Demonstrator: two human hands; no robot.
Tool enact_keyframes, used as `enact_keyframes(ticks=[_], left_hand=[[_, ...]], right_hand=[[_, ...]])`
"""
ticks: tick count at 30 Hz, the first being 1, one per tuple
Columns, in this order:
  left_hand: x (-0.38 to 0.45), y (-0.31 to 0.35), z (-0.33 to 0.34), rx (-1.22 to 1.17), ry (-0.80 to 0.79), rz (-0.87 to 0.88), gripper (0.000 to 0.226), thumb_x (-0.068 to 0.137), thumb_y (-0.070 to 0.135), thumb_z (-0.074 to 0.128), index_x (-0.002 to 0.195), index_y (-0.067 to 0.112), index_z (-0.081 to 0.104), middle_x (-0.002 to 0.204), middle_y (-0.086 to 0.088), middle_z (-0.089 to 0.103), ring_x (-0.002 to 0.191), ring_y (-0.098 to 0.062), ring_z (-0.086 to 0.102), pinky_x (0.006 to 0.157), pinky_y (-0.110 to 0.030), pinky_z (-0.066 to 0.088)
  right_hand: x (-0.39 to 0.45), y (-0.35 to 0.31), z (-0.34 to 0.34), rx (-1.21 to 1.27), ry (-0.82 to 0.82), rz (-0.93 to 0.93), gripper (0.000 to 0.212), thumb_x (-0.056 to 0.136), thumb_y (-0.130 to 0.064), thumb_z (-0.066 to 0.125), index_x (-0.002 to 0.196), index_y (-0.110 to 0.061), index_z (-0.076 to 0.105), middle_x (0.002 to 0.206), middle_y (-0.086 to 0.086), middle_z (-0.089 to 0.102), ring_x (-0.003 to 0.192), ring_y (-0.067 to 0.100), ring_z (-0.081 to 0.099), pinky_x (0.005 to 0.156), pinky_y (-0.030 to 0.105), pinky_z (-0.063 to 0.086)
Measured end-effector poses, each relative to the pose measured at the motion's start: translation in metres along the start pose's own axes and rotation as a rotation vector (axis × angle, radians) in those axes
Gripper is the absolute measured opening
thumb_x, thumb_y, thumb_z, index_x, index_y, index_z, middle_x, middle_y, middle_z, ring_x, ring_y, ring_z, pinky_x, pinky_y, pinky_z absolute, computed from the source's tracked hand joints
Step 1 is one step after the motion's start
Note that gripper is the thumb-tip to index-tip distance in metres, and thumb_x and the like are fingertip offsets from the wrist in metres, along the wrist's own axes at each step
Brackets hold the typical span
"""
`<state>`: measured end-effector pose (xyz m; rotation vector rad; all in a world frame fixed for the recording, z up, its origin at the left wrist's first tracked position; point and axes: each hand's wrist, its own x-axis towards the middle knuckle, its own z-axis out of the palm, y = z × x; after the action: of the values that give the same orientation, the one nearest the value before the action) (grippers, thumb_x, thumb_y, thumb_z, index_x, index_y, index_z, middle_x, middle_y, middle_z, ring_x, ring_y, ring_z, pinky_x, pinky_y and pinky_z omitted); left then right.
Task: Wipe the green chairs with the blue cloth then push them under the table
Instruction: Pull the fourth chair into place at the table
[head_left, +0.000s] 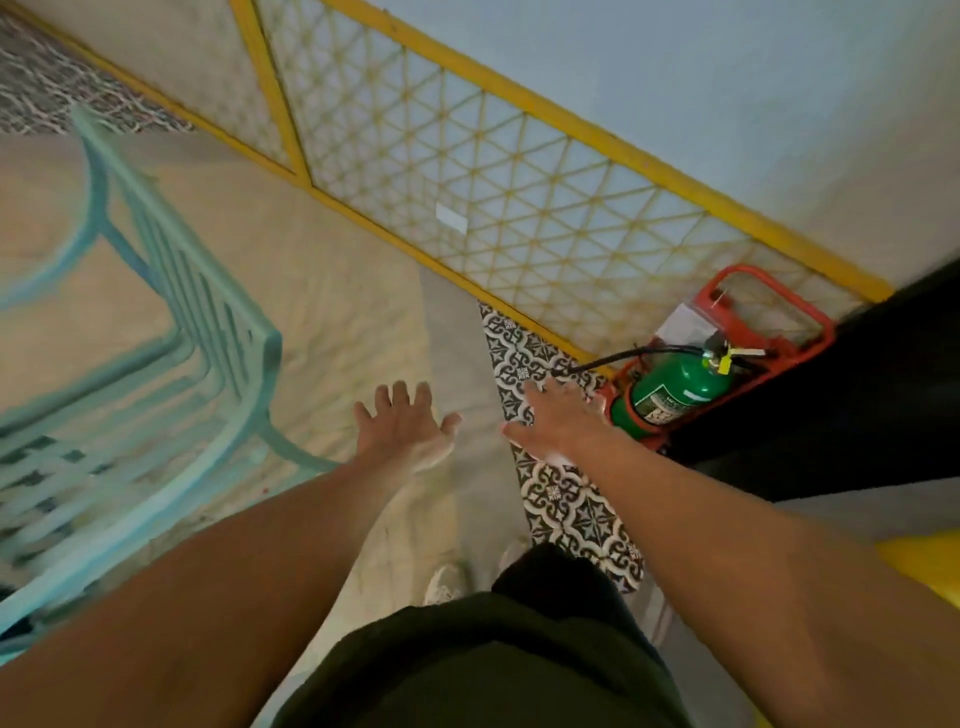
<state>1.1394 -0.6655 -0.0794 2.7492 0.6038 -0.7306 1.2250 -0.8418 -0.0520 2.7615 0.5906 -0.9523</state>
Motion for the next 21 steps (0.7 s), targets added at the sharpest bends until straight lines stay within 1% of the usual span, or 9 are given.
enact_keyframes(ticks=[6, 10, 13, 15, 18, 21], left_hand=[[0.079, -0.006, -0.047, -0.094, 0.091, -0.147, 0.076, 0.093, 0.065, 0.020, 0.153, 0.018, 0.020, 0.158, -0.011, 0.018, 0.145, -0.033, 0.011, 0.112, -0.058, 0.013], [0.138, -0.009, -0.086, -0.206, 0.139, -0.322, 0.078, 0.094, 0.065, 0.020, 0.155, 0.018, 0.011, 0.162, -0.013, 0.006, 0.149, -0.033, 0.001, 0.116, -0.057, 0.004], [0.170, -0.020, -0.123, -0.306, 0.242, -0.484, 0.078, 0.095, 0.063, 0.023, 0.156, 0.017, 0.007, 0.163, -0.014, -0.001, 0.149, -0.032, -0.006, 0.118, -0.053, -0.001], [0.181, -0.033, -0.146, -0.355, 0.348, -0.600, 0.079, 0.095, 0.062, 0.027, 0.156, 0.017, 0.004, 0.163, -0.014, -0.005, 0.149, -0.031, -0.010, 0.119, -0.052, -0.005], [0.184, -0.065, -0.176, -0.400, 0.491, -0.817, 0.085, 0.093, 0.062, 0.033, 0.156, 0.017, -0.002, 0.162, -0.015, -0.010, 0.149, -0.030, -0.013, 0.117, -0.052, -0.009], [0.175, -0.103, -0.187, -0.469, 0.548, -1.051, 0.095, 0.089, 0.064, 0.039, 0.155, 0.015, -0.008, 0.162, -0.016, -0.014, 0.148, -0.030, -0.015, 0.117, -0.054, -0.008]], right_hand=[[0.110, -0.029, -0.071, -0.171, 0.028, -0.202, 0.083, 0.090, -0.070, 0.033, 0.154, -0.026, 0.005, 0.163, 0.009, 0.003, 0.147, 0.036, 0.006, 0.113, 0.064, 0.013], [0.189, -0.056, -0.127, -0.273, 0.009, -0.379, 0.084, 0.090, -0.071, 0.033, 0.154, -0.025, 0.004, 0.162, 0.009, 0.002, 0.147, 0.036, 0.002, 0.114, 0.062, 0.009], [0.238, -0.084, -0.176, -0.365, -0.007, -0.537, 0.086, 0.089, -0.071, 0.035, 0.154, -0.025, 0.003, 0.162, 0.010, 0.001, 0.147, 0.037, 0.001, 0.113, 0.061, 0.007], [0.263, -0.113, -0.208, -0.435, 0.022, -0.653, 0.087, 0.088, -0.070, 0.038, 0.154, -0.024, 0.004, 0.162, 0.010, 0.002, 0.147, 0.037, 0.003, 0.113, 0.062, 0.009], [0.286, -0.177, -0.252, -0.513, 0.090, -0.819, 0.089, 0.086, -0.069, 0.043, 0.154, -0.023, 0.008, 0.161, 0.011, 0.008, 0.146, 0.038, 0.007, 0.112, 0.062, 0.013], [0.283, -0.251, -0.284, -0.529, 0.159, -1.029, 0.088, 0.085, -0.066, 0.047, 0.153, -0.023, 0.010, 0.160, 0.010, 0.012, 0.145, 0.037, 0.011, 0.110, 0.059, 0.018]])
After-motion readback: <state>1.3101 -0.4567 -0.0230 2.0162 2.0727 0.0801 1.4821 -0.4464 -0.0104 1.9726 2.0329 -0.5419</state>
